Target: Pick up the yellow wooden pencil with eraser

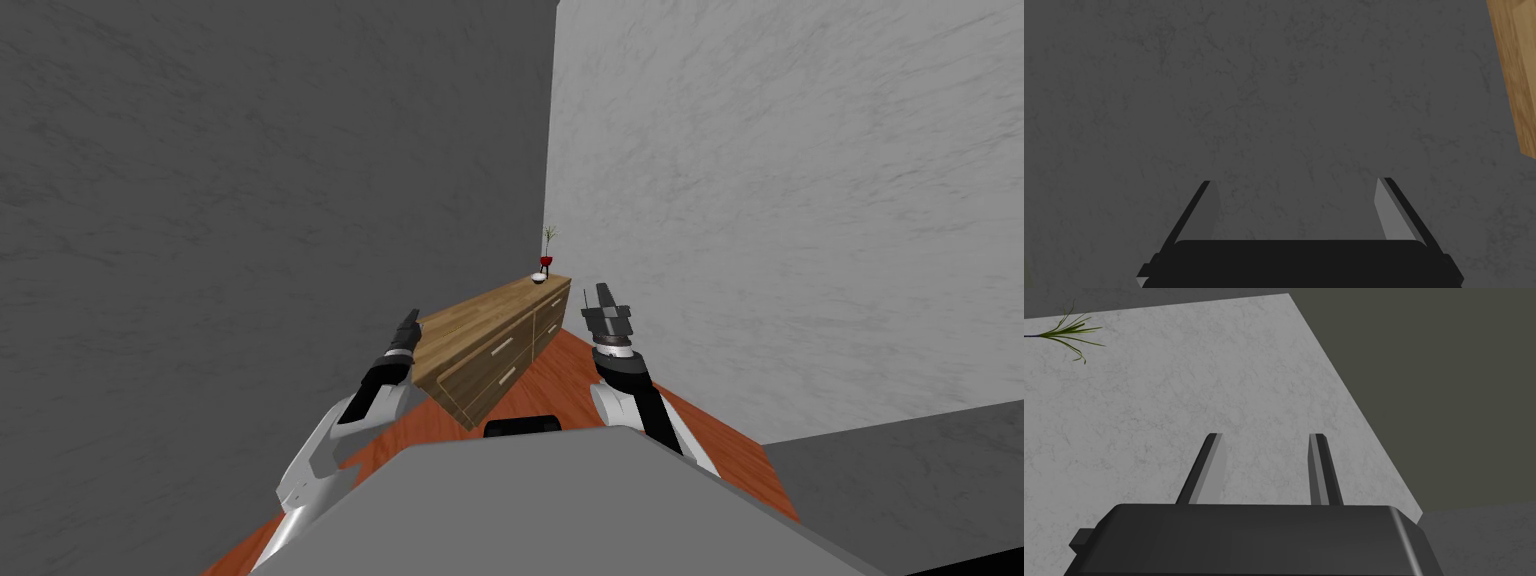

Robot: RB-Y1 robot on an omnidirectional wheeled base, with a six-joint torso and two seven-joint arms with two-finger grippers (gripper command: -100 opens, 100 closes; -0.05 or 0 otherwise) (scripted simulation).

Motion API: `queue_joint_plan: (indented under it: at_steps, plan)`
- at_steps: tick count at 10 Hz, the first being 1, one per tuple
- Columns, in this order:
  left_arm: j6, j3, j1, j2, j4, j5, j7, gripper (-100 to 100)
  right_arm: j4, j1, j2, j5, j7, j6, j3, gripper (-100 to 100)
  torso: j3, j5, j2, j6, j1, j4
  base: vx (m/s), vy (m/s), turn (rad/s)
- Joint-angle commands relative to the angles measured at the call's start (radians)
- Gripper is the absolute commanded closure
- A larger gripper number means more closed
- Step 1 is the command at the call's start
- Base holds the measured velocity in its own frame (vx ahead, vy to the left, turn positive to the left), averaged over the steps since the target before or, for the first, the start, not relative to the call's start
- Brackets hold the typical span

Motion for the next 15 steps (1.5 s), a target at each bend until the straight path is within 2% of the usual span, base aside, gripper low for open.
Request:
queue_joint_plan:
  at_steps: [1, 2, 3, 4, 5, 6, 8, 9, 11, 12, 14, 15]
  plan:
    - [0.05, 0.014, -0.011, 0.014, 0.013, 0.004, -0.005, -100, 0.0, 0.0, 0.0, 0.0, 0.0, 0.0, 0.0, 0, 0.0, 0.0, 0.0, 0.0, 0.0, 0.0, 0.019, -0.049, -0.007]
    - [0.071, 0.014, -0.011, 0.014, 0.013, 0.004, -0.005, -100, 0.0, 0.0, 0.0, 0.0, 0.0, 0.0, 0.0, 0, 0.0, 0.0, 0.0, 0.0, 0.0, 0.0, 0.007, -0.025, 0.002]
    - [0.105, 0.038, -0.029, 0.033, 0.032, 0.007, -0.018, -100, 0.0, 0.0, 0.0, 0.0, 0.0, 0.0, 0.0, 0, 0.0, 0.0, 0.0, 0.0, 0.001, 0.0, 0.007, -0.031, -0.023]
    - [0.137, 0.038, -0.029, 0.033, 0.032, 0.007, -0.018, -100, 0.0, 0.0, 0.0, 0.0, 0.0, 0.0, 0.0, 0, 0.0, 0.0, 0.001, 0.0, 0.001, 0.0, 0.012, -0.033, -0.01]
    - [0.147, 0.038, -0.029, 0.033, 0.032, 0.007, -0.018, -100, 0.0, 0.0, 0.0, 0.0, 0.0, 0.0, 0.0, 0, 0.0, 0.0, 0.0, 0.0, 0.001, 0.0, 0.011, -0.02, 0.002]
    - [0.179, 0.062, -0.047, 0.051, 0.051, 0.009, -0.032, -100, 0.0, 0.0, 0.0, 0.0, 0.0, 0.0, 0.0, 0, 0.0, 0.0, 0.001, 0.0, 0.001, 0.0, 0.03, -0.044, -0.028]
    - [0.224, 0.062, -0.047, 0.051, 0.051, 0.009, -0.032, -100, 0.0, 0.0, 0.0, 0.0, 0.0, 0.0, 0.0, 0, 0.0, 0.0, -0.001, 0.0, 0.001, 0.0, 0.018, -0.027, -0.004]
    - [0.254, 0.086, -0.065, 0.069, 0.07, 0.011, -0.046, -100, 0.0, 0.0, 0.0, 0.0, 0.0, 0.0, 0.0, 0, 0.0, 0.0, 0.0, 0.0, 0.002, 0.0, 0.02, -0.046, -0.028]
    - [0.3, 0.086, -0.065, 0.069, 0.07, 0.011, -0.046, -100, 0.0, 0.0, 0.0, 0.0, 0.0, 0.0, 0.0, 0, 0.0, 0.0, 0.0, 0.0, 0.0, 0.0, 0.013, -0.03, -0.003]
    - [0.332, 0.111, -0.082, 0.086, 0.091, 0.012, -0.06, -100, 0.0, 0.0, 0.0, 0.0, 0.0, 0.0, 0.0, 0, 0.0, 0.0, 0.001, 0.0, 0.002, 0.0, 0.022, -0.029, -0.033]
    - [0.376, 0.111, -0.082, 0.086, 0.091, 0.012, -0.06, -100, 0.0, 0.0, 0.0, 0.0, 0.0, 0.0, 0.0, 0, 0.0, 0.0, 0.0, 0.0, 0.001, 0.0, 0.019, -0.029, -0.005]
    - [0.412, 0.135, -0.099, 0.102, 0.111, 0.013, -0.075, -100, 0.0, 0.0, 0.0, 0.0, 0.0, 0.0, 0.0, 0, 0.0, 0.0, 0.0, 0.0, 0.001, 0.0, 0.037, -0.044, -0.035]
